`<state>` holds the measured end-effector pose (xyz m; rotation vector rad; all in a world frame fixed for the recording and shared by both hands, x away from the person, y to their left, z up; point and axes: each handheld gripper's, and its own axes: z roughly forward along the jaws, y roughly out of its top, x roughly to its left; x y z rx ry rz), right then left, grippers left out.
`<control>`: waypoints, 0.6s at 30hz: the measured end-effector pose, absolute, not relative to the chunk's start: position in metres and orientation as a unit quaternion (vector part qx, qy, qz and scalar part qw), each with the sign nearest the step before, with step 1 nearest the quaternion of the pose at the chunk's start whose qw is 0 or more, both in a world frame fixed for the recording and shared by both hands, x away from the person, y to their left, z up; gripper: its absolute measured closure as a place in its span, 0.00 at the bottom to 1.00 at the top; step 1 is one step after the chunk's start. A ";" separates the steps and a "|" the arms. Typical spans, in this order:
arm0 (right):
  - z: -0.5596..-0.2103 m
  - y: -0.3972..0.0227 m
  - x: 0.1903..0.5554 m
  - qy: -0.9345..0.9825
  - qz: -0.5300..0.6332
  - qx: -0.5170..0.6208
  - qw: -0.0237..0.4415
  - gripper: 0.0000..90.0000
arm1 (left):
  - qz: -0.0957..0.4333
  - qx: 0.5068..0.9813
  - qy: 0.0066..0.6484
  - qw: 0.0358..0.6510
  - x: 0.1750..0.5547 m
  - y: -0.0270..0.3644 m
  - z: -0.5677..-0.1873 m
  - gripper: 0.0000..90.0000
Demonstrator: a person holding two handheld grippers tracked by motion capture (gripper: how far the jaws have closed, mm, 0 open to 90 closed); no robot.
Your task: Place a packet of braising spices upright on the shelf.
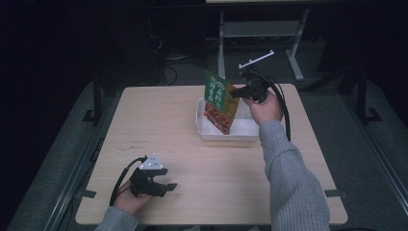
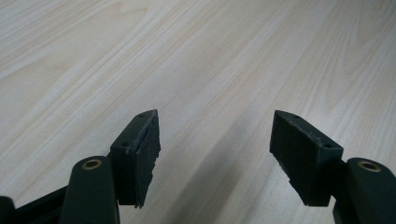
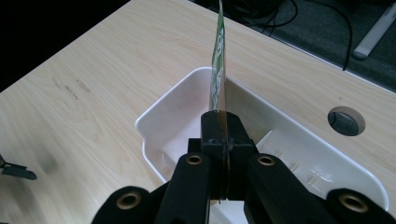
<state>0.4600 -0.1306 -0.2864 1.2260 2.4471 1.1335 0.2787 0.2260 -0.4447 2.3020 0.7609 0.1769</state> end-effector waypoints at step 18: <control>-0.292 -0.163 0.447 0.813 0.405 0.415 0.051 0.71 | 0.068 0.887 0.296 0.348 0.279 0.227 -0.445 0.36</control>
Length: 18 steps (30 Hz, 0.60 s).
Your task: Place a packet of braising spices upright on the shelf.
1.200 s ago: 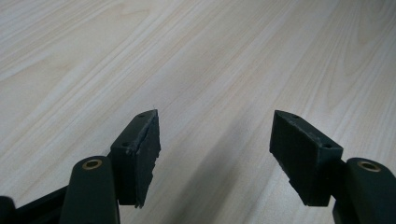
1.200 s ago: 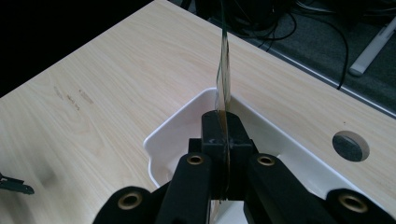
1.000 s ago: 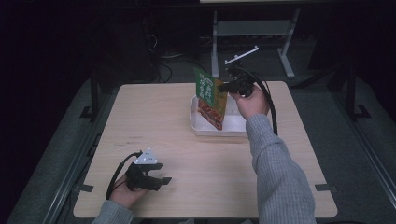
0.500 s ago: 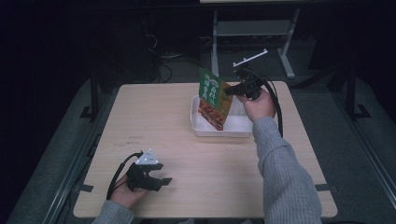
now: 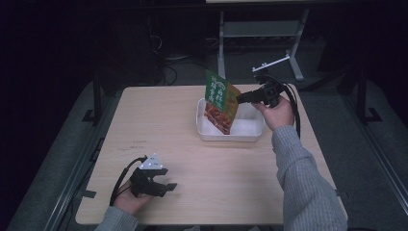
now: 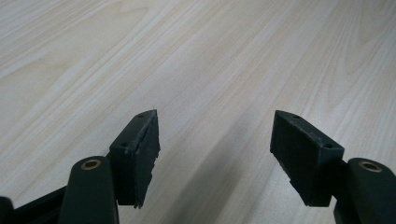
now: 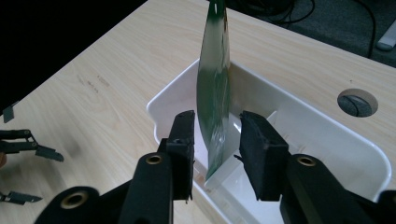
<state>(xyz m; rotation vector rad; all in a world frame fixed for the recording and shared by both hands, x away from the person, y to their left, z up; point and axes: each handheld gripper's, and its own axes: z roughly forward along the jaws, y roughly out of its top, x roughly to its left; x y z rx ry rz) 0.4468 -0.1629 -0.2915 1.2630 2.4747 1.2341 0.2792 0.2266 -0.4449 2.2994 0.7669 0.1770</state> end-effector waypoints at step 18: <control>-0.301 -0.181 0.422 0.820 0.405 0.403 0.027 0.62 | 0.070 0.886 0.298 0.348 0.279 0.227 -0.444 0.34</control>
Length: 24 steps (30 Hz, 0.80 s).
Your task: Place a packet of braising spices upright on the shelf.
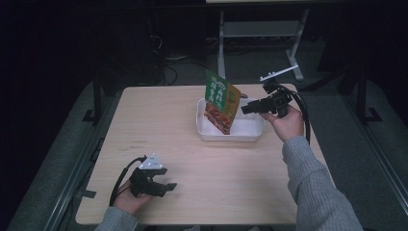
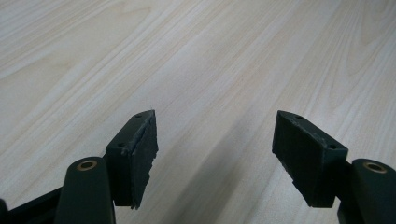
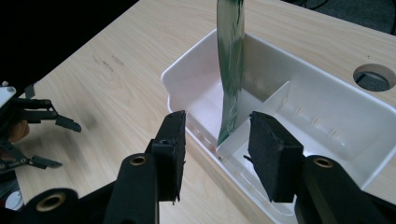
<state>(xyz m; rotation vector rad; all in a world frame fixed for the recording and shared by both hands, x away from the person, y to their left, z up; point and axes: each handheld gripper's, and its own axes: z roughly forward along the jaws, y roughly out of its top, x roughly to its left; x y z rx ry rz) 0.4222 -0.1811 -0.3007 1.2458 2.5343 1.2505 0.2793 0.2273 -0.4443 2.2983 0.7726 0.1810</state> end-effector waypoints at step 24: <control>-0.322 -0.217 0.375 0.816 0.417 0.401 0.015 0.54 | 0.070 0.886 0.302 0.346 0.279 0.228 -0.444 0.33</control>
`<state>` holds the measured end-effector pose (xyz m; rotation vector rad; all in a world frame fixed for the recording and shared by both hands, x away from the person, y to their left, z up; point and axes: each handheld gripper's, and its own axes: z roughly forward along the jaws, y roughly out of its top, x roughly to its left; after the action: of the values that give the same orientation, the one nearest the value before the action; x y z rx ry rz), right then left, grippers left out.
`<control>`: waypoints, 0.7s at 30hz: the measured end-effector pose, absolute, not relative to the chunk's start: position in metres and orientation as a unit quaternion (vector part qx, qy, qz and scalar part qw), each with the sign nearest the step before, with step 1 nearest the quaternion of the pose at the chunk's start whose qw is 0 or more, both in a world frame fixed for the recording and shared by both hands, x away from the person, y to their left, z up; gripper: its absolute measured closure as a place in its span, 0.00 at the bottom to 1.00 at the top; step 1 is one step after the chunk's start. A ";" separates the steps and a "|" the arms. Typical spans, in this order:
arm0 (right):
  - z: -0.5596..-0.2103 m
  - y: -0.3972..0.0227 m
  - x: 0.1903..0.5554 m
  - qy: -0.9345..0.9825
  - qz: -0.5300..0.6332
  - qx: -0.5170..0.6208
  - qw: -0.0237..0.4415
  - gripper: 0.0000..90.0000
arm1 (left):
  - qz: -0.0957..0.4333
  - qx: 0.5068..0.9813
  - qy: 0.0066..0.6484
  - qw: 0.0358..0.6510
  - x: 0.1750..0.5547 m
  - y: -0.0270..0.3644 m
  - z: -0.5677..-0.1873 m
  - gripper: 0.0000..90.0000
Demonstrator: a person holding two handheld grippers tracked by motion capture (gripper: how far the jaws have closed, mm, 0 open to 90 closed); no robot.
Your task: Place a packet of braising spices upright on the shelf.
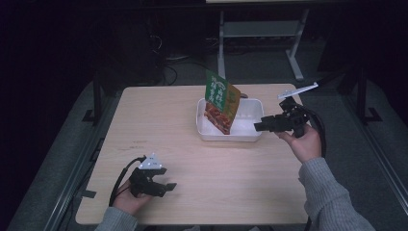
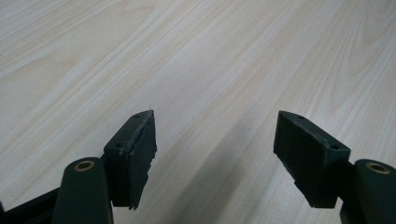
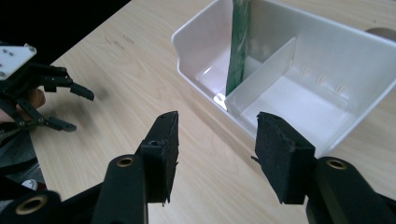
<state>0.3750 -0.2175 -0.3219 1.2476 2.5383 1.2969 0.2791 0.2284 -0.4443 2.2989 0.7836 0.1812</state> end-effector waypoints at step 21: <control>-0.360 -0.243 0.329 0.809 0.423 0.408 0.015 0.49 | 0.069 0.885 0.303 0.348 0.279 0.228 -0.445 0.32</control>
<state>0.3289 -0.2426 -0.3595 1.2700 2.5171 1.3156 0.2793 0.2280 -0.4447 2.2944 0.7854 0.1780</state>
